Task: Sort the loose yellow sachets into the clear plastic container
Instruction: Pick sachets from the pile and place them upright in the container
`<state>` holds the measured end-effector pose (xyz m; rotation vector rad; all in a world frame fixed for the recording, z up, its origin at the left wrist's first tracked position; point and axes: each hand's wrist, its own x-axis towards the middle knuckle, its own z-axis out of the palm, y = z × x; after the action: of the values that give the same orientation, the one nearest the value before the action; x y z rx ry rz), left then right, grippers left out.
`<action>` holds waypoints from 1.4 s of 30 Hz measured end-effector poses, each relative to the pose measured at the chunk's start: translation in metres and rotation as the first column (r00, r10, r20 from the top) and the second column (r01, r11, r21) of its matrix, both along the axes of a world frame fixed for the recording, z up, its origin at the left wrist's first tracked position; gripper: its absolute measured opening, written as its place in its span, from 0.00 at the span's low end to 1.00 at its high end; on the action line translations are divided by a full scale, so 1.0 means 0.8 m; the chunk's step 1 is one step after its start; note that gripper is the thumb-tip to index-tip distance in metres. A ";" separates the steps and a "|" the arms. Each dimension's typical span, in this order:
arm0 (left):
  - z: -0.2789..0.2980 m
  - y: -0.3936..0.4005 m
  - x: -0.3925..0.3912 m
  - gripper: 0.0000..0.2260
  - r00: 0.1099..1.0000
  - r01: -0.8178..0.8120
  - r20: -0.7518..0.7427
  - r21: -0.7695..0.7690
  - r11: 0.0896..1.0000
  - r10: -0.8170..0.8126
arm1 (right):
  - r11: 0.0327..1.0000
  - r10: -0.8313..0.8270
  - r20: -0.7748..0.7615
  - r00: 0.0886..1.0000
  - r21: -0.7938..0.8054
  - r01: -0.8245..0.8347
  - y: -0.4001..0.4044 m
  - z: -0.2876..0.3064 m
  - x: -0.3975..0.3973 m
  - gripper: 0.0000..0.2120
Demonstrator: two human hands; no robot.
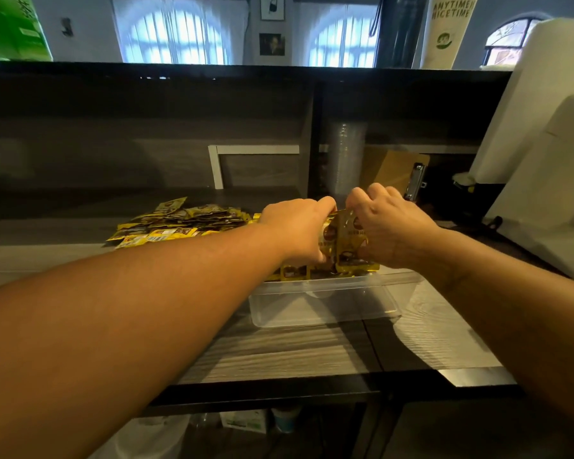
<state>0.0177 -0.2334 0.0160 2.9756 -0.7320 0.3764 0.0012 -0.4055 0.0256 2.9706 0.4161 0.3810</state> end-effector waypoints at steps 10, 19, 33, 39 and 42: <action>0.004 0.012 -0.004 0.42 1.000 0.015 -0.023 -0.025 1.000 -0.015 | 0.993 -0.120 -0.175 0.977 -0.029 0.117 0.019 0.001 0.005 0.46; 0.020 0.136 -0.022 0.19 0.976 -0.075 0.116 -0.612 0.787 0.182 | 0.990 -0.010 -0.087 0.996 0.143 0.023 0.090 0.036 -0.012 0.43; -0.068 0.288 -0.049 0.26 0.945 -0.305 -0.034 -0.452 0.838 0.325 | 0.916 0.086 -0.114 0.990 0.399 -0.034 0.322 -0.031 -0.033 0.39; -0.082 0.286 -0.051 0.16 0.947 -0.239 0.112 -0.376 0.895 0.300 | 0.877 -0.092 -0.130 0.987 0.459 0.142 0.322 -0.083 -0.017 0.33; -0.080 0.286 -0.052 0.11 0.946 -0.190 0.147 -0.476 0.859 0.290 | 0.872 -0.103 -0.030 0.994 0.479 0.105 0.318 -0.079 -0.021 0.30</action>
<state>-0.0237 -0.0047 -0.0477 2.5938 -0.2246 0.7755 -0.0158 -0.1512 -0.0379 3.4564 0.1750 0.5362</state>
